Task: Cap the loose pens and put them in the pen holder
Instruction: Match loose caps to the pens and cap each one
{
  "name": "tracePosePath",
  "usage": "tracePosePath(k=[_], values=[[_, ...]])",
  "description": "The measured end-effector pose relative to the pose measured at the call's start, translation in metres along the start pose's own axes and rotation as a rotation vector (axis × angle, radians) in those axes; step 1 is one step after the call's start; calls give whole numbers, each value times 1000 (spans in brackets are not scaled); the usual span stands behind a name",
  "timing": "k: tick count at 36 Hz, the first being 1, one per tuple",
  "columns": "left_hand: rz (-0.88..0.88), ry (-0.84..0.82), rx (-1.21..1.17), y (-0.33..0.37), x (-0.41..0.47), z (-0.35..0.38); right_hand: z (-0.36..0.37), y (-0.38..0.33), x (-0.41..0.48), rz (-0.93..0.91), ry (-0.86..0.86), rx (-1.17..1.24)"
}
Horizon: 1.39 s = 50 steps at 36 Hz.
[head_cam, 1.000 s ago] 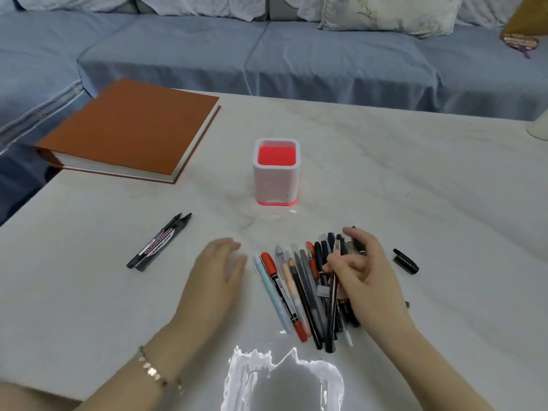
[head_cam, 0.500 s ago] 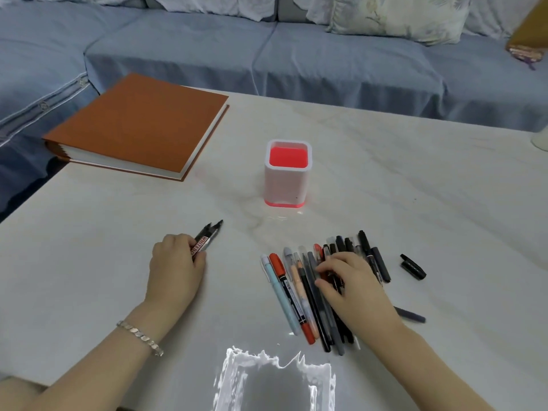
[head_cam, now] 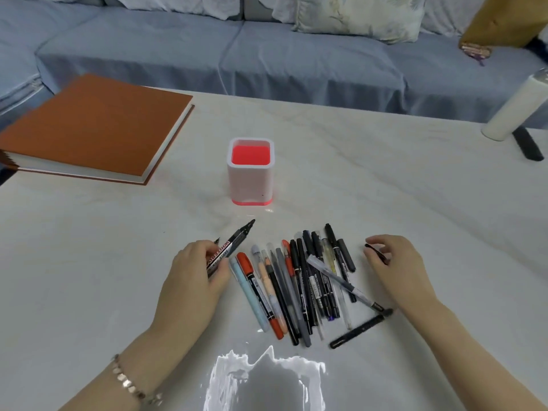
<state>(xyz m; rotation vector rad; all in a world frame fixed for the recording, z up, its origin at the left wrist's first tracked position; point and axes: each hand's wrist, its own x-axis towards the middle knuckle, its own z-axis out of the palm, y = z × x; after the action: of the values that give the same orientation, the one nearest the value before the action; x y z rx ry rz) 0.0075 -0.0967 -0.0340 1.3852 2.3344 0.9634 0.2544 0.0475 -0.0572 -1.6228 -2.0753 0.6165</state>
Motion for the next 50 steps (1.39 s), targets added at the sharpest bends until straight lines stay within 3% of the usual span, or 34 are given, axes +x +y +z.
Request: tracePosePath(k=[8,13,19,24,29,43,50], values=[[-66,-150,-189,15,-13,6,4,21,3,51,-93,-150],[-44,-254,-259,27,-28,17,15,22,-9,19,55,-85],[-2,-354,-372,39,-33,25,15,10,-15,50,84,151],[37,-330,-367,40,-23,28,-1,-24,-16,79,-46,569],[20,-324,-373,39,-20,29,-13,-48,-19,97,-172,809],[106,-347,-353,45,-19,20,-14,-67,-29,80,-434,852],[151,-342,-337,49,-18,13,-14,-67,-34,65,-418,942]])
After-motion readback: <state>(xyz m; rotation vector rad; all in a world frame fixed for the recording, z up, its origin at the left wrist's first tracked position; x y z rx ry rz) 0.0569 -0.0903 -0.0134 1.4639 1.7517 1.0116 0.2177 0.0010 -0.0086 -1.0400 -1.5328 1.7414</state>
